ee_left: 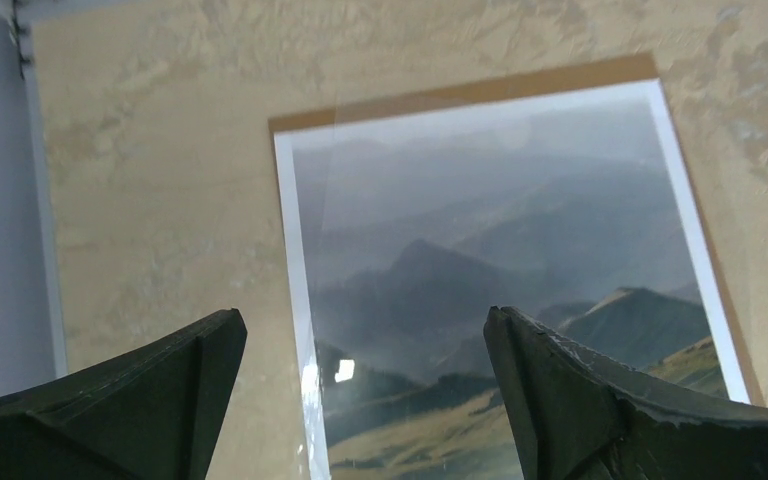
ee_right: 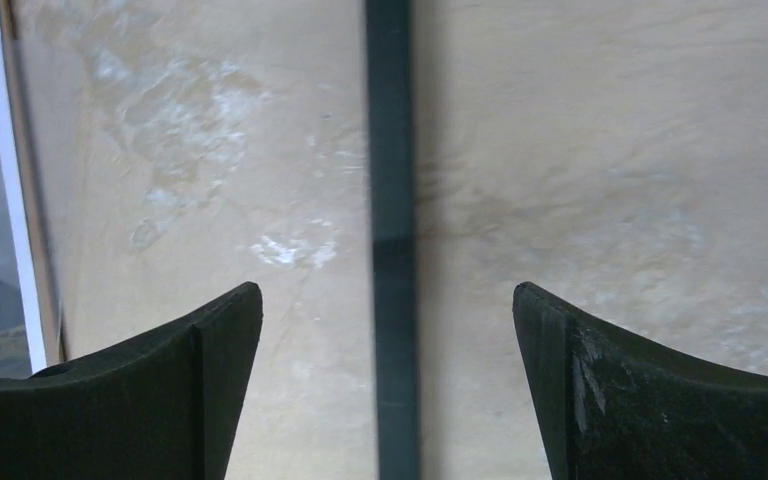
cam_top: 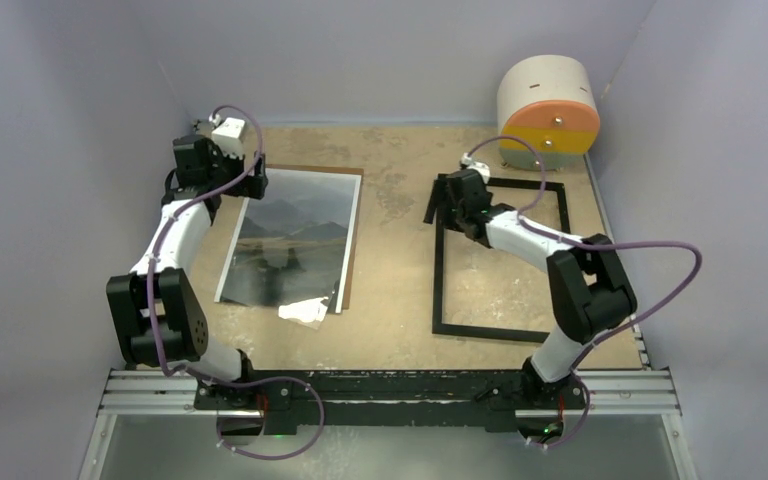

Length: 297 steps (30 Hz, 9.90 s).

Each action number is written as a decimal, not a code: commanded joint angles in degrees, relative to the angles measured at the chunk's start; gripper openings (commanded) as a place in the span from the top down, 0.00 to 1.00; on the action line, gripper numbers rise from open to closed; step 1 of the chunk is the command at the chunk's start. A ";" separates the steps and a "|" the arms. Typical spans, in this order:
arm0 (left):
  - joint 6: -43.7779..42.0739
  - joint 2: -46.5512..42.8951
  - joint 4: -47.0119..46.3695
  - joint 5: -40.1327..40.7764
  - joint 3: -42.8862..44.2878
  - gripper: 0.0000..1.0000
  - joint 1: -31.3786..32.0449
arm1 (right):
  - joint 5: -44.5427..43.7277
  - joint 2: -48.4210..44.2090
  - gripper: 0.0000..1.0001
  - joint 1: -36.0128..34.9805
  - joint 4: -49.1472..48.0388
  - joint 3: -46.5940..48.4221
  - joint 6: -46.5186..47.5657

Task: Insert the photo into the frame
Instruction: Turn over the photo frame at the center of the board, then pick up the photo frame item at the center of the board.

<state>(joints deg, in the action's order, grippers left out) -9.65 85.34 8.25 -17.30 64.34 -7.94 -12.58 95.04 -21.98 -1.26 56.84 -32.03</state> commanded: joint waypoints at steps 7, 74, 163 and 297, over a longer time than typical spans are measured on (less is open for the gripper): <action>-3.84 2.61 11.34 -1.75 1.80 0.05 -1.22 | -15.15 9.26 0.13 -8.20 14.87 11.21 -2.50; 1.64 -2.41 24.56 -16.07 12.46 0.07 0.38 | 27.22 15.11 1.00 -23.98 -14.71 43.56 -46.03; 2.47 11.44 24.78 38.31 24.12 0.02 22.79 | 1.35 -7.48 0.99 -3.46 38.29 15.27 6.66; -8.68 28.18 2.81 30.31 3.09 0.05 -8.18 | 20.49 50.32 0.30 -16.00 8.54 57.35 -32.82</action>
<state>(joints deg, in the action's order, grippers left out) -17.82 112.66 5.15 17.10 71.11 -17.15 7.70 142.61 -38.35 7.05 116.33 -62.52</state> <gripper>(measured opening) 0.946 0.710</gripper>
